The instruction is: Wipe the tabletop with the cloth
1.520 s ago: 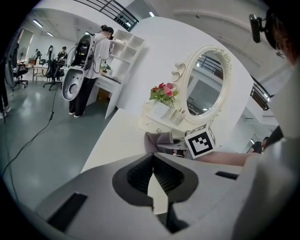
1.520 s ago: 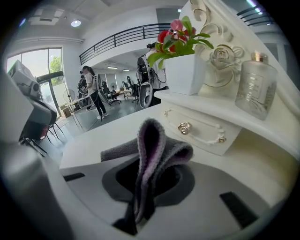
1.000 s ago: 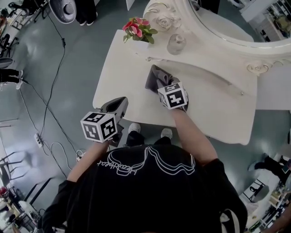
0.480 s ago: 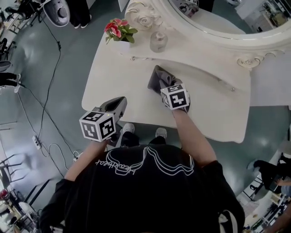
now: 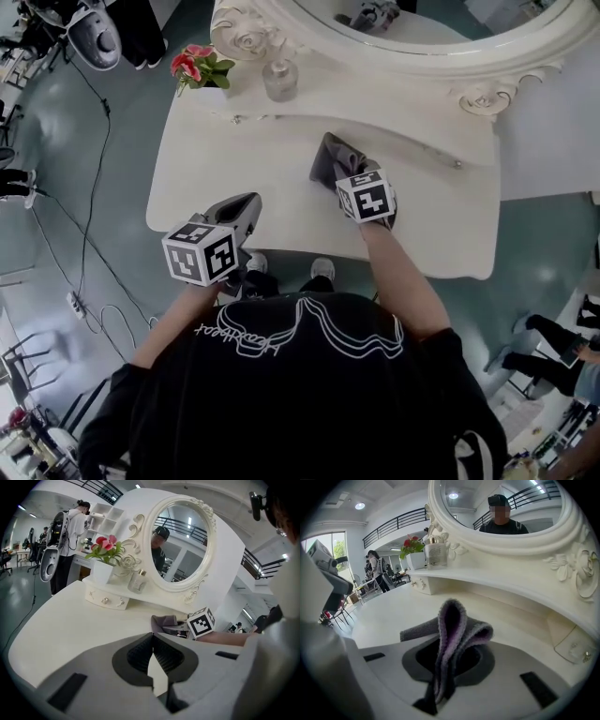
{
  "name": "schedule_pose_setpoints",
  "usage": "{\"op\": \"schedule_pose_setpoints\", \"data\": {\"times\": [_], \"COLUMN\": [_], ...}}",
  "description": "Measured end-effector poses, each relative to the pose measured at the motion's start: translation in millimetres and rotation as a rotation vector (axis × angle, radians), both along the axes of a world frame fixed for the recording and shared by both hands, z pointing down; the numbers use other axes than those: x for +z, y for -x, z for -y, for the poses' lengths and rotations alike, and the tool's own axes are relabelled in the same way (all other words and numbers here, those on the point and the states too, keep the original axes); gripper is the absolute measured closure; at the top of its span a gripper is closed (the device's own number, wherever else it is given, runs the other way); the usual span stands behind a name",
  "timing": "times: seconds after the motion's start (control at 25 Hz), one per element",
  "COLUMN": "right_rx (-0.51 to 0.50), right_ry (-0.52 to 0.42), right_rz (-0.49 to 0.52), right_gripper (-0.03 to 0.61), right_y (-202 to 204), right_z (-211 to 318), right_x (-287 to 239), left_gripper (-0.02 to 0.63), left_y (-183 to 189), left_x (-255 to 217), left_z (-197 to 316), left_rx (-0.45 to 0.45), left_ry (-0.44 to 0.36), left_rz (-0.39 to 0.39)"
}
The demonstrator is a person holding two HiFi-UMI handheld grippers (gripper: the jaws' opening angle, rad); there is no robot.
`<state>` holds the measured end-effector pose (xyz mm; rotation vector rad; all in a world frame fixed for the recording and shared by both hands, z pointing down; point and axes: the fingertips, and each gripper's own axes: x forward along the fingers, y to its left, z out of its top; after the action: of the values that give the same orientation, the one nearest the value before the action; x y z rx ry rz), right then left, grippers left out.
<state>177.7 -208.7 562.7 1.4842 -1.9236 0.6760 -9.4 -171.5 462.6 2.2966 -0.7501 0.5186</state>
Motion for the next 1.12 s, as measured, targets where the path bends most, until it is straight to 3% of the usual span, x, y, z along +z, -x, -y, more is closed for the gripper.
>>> {"op": "schedule_pose_setpoints", "data": {"times": [0.64,1.12], "right_rx": [0.103,0.246], "right_ry": [-0.002,-0.012], "right_rz": [-0.026,-0.060], "right_gripper": [0.523,0.523], "right_y": [-115.8,-211.1], "right_z": [-61.6,-116.0], "right_x": [-0.9,-1.1], "left_gripper": [0.609,0.609], "left_y": [-93.2,-150.5], "left_x": [1.1,7.0], "left_z": [-35.1,-62.0], "left_rx": [0.075,0.142], "left_ry": [-0.010,-0.009], "left_rz": [-0.017,-0.022]}}
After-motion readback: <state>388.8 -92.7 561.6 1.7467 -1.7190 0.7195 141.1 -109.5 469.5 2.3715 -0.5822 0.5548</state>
